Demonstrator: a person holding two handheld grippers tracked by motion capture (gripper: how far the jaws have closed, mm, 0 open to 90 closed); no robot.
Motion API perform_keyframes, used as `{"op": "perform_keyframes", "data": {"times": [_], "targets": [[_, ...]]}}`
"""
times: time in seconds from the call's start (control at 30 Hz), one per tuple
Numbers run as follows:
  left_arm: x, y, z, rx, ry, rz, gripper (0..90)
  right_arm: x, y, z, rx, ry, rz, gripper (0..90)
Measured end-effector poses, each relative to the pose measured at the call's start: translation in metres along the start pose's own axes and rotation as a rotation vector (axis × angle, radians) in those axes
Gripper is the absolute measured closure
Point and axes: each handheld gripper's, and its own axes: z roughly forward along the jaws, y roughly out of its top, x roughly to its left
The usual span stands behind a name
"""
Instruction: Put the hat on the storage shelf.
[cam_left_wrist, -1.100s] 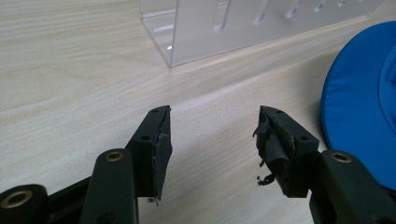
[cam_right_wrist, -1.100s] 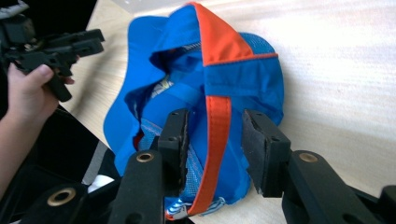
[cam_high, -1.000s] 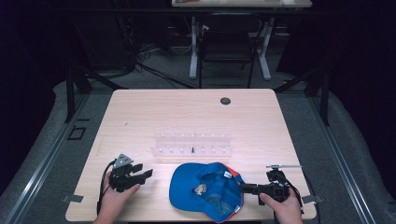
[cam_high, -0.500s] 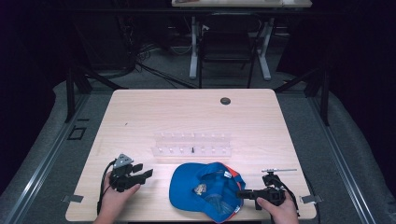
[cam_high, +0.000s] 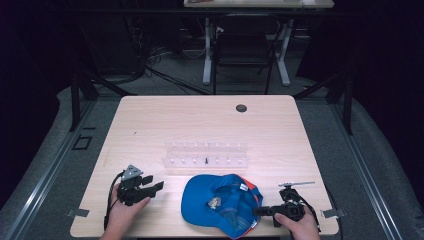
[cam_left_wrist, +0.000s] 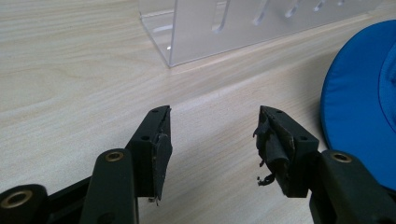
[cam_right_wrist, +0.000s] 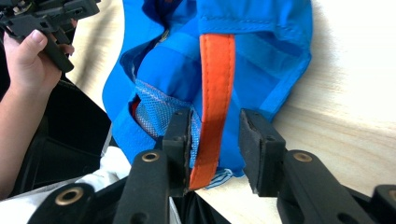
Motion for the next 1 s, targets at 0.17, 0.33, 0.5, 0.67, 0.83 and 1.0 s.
{"op": "perform_keyframes", "data": {"times": [0.17, 0.33, 0.5, 0.67, 0.83, 1.0], "targets": [[0.000, 0.000, 0.000, -0.001, 0.000, 0.000, 45.8, 0.003, 0.001, -0.003, -0.017, 0.045, 0.002, 66.0], [0.000, 0.000, 0.000, 0.001, 0.000, 0.002, 45.8, 0.002, 0.001, -0.009, -0.036, 0.083, 0.011, 67.8], [0.000, 0.000, 0.000, 0.000, 0.001, 0.001, 45.8, 0.003, 0.002, -0.014, -0.055, 0.118, 0.010, 72.0], [0.000, 0.000, -0.001, -0.001, 0.002, 0.002, 45.8, 0.003, 0.002, -0.016, -0.056, 0.125, 0.021, 75.3], [0.000, 0.000, -0.001, -0.002, 0.002, 0.003, 45.8, 0.003, 0.003, -0.017, -0.056, 0.117, 0.041, 77.3], [0.000, 0.000, 0.000, -0.004, 0.001, 0.003, 45.8, 0.006, 0.004, -0.017, -0.054, 0.092, 0.047, 77.6]]}}
